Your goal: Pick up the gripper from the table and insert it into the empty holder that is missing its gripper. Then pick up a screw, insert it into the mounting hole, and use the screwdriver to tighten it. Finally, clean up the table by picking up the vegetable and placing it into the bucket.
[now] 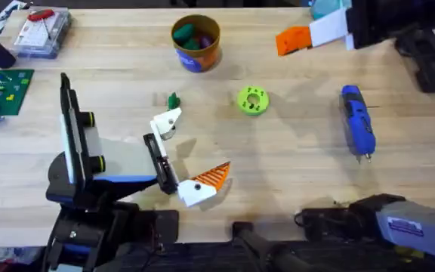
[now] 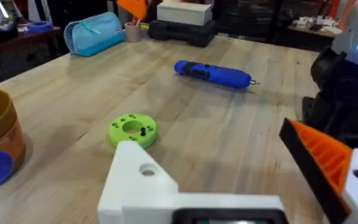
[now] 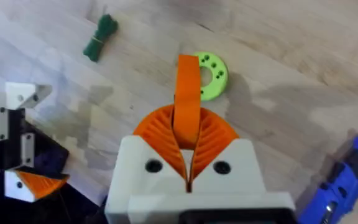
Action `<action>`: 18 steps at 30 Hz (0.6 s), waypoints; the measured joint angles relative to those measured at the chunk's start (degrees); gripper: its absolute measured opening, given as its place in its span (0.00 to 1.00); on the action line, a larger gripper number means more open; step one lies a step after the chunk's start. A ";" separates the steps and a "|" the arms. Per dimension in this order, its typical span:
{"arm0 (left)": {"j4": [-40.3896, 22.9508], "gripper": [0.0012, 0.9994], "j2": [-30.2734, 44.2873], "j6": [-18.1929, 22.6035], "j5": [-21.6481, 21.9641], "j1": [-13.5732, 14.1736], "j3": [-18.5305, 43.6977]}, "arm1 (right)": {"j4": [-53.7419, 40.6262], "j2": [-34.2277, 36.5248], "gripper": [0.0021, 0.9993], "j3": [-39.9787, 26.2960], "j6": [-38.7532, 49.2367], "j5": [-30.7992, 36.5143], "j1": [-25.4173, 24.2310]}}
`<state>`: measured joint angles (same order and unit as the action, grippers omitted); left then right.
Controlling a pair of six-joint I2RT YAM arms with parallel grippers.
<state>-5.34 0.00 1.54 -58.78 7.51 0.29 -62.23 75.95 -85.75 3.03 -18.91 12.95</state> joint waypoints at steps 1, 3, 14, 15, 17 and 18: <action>0.00 0.99 -0.01 0.00 0.00 0.00 -0.01 | 1.32 -0.22 0.01 0.32 -0.21 -0.90 0.00; 0.00 0.99 0.01 0.00 0.00 0.00 -0.01 | 4.62 -0.67 0.01 1.52 -0.39 -2.76 0.00; 0.00 0.99 -0.01 -0.01 -0.02 0.00 0.01 | 28.73 -8.67 0.00 21.06 -9.98 -8.66 0.00; 0.00 0.99 -0.01 -0.02 -0.01 0.00 0.00 | 30.78 -9.77 0.00 22.79 -11.28 -9.21 0.00; 0.00 0.99 0.00 -0.01 -0.02 0.00 0.01 | 33.78 -11.42 0.00 25.59 -13.08 -10.53 0.00; 0.00 0.99 -0.01 -0.01 -0.02 0.00 0.01 | 34.33 -11.88 0.00 26.65 -13.78 -11.24 0.00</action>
<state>-5.34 -0.01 1.53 -58.81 7.51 0.30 -27.90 64.07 -59.10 -10.74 -30.14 12.95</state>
